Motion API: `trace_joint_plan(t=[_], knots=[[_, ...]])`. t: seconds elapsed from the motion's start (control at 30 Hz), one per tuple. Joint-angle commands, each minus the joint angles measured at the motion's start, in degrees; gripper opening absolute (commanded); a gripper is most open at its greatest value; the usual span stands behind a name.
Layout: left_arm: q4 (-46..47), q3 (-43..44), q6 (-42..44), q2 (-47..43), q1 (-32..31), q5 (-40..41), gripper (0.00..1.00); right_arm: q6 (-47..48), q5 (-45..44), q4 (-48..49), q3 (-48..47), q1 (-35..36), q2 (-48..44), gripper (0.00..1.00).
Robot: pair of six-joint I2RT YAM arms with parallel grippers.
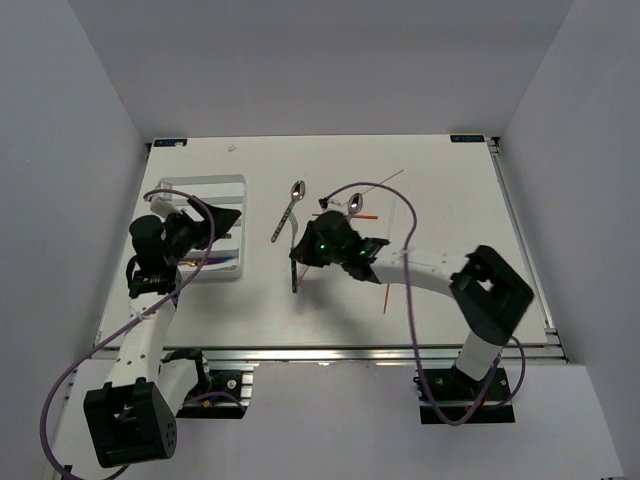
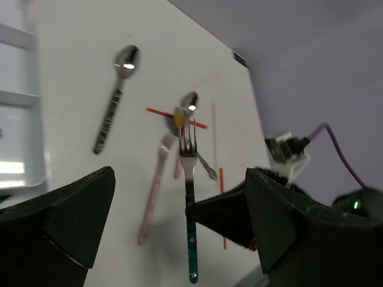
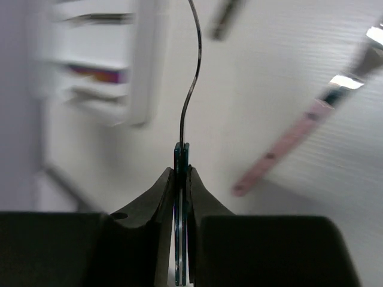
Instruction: Sort the eating utensils into containers
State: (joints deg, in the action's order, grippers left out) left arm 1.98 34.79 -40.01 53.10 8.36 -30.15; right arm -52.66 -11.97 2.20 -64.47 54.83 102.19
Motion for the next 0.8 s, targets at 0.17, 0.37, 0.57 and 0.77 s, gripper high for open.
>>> trace_joint_plan(t=[0.17,0.37,0.57,0.77], knots=[[21.0,-2.4,-10.8,-1.6,-8.0,-16.2,0.98,1.2,52.3,46.3,7.2,-9.9,-8.5,0.00],[26.3,-3.3,-13.8,-1.3,-11.6,-16.3,0.98,-8.5,58.9,56.0,5.8,-9.7,-6.2,0.00],[25.7,-3.1,-13.1,-0.3,-11.9,-15.5,0.93,-10.3,60.4,57.4,3.3,-8.5,-4.2,0.00],[30.7,-3.0,-16.5,0.2,-12.0,-15.6,0.32,-7.0,59.8,52.3,0.5,-7.4,-3.2,0.00]])
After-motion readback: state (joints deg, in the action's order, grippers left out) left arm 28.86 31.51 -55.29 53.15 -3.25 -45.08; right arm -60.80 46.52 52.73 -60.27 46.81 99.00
